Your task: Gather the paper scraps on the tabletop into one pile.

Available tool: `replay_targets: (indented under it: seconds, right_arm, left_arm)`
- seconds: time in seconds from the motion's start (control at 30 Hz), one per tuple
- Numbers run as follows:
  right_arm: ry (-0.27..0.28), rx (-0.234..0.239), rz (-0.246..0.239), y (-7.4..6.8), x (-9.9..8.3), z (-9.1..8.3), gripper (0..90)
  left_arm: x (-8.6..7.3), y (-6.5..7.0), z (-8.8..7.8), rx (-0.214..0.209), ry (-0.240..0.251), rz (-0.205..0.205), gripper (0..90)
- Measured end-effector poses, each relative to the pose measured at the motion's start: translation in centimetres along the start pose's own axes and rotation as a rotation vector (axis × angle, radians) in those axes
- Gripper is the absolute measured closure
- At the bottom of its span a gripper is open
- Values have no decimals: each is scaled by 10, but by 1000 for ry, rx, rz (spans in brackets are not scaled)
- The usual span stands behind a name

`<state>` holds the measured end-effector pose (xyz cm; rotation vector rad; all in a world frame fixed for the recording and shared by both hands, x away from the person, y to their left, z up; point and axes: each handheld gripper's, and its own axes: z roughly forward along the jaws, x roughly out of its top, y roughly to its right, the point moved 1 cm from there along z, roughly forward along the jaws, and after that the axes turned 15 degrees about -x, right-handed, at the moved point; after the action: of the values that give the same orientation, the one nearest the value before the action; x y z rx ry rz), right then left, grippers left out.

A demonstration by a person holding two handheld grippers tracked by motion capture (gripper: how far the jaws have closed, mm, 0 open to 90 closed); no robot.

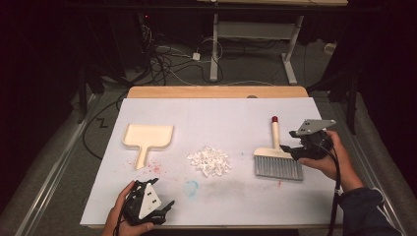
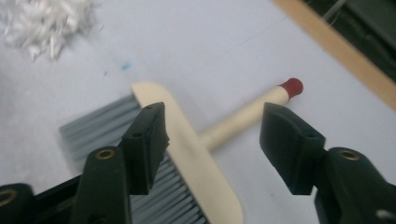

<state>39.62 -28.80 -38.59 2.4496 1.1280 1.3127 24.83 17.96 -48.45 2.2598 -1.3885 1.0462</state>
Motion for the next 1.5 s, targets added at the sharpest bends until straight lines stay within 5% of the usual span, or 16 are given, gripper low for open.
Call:
replay_targets:
  seconds: [0.17,0.23,0.47,0.67,0.9,1.5]
  right_arm:
    - [127,-19,105,-6,-6,-18,370]
    - [176,-66,125,-12,-11,-26,346]
    - [273,-147,210,-39,-30,-42,295]
    - [318,-158,227,-65,-52,-43,269]
    - [305,-161,162,-88,-65,-44,258]
    - [338,-165,150,-93,-61,-47,256]
  left_arm:
    - [0,-1,-2,3,6,5,162]
    - [0,-1,-2,11,15,1,162]
    - [1,-6,-5,38,46,-23,163]
    - [5,-11,-5,69,79,-35,163]
    - [3,-14,-4,75,82,-49,162]
    - [4,-11,-2,70,57,-19,162]
